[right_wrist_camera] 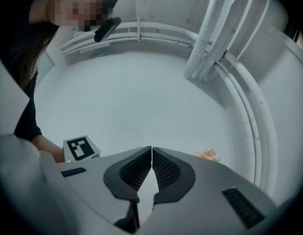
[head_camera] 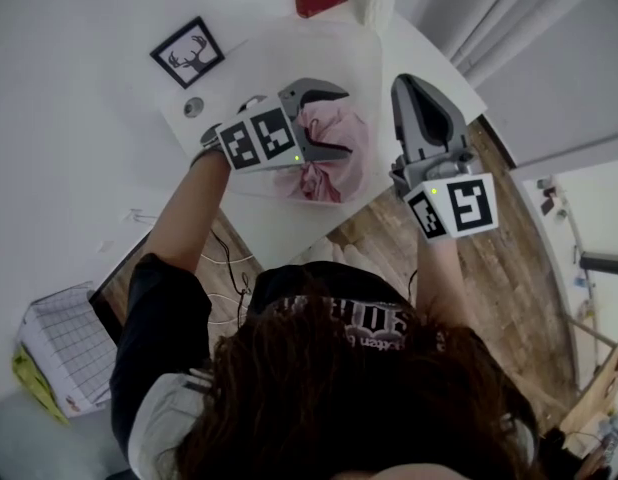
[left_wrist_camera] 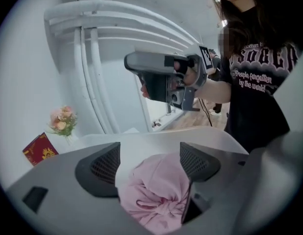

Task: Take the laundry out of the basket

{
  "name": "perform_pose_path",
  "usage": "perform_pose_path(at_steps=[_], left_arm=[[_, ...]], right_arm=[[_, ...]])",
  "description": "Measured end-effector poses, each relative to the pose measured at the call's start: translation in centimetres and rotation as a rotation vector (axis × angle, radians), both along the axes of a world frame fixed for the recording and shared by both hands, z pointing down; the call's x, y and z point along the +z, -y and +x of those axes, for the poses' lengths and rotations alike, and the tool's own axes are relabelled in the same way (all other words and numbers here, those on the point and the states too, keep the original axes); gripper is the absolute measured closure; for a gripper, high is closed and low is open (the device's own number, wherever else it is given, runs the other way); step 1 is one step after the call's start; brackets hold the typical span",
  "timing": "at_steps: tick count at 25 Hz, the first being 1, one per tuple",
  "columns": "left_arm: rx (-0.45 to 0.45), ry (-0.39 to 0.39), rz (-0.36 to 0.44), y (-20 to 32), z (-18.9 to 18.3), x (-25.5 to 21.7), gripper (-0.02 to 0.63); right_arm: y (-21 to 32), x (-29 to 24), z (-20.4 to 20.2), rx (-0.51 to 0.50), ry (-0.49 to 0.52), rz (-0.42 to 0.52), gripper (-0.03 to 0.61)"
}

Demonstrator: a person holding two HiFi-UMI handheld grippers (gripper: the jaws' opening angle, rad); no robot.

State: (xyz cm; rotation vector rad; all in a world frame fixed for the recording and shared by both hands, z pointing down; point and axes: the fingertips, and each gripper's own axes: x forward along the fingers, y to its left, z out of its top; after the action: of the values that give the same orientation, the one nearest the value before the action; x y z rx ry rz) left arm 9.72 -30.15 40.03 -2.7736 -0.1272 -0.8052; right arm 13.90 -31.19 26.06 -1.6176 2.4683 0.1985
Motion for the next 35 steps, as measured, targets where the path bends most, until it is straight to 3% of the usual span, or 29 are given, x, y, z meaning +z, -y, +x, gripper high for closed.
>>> perform_pose_path(at_steps=[4,10,20,32,35], left_arm=[[0.085,0.15,-0.002,-0.4,0.5,3.4,0.166],[0.159,0.319,0.001,-0.3,1.2,8.7,0.106],[0.175,0.457,-0.037,0.6,2.7,13.5,0.025],[0.184,0.529,-0.14,0.7,3.9,17.6,0.026],[0.185,0.57,-0.172,0.6,3.8,18.2,0.065]], right_arm=[[0.1,-0.2,0.2,0.013,0.0,0.003,0.551],[0.1,0.0,0.6,0.03,-0.002,-0.004,0.551],[-0.1,0.0,1.0,0.044,-0.008,-0.008,0.551],[-0.4,0.2,1.4,0.062,-0.015,-0.013,0.55],[-0.3,0.2,1.5,0.068,-0.019,-0.013,0.551]])
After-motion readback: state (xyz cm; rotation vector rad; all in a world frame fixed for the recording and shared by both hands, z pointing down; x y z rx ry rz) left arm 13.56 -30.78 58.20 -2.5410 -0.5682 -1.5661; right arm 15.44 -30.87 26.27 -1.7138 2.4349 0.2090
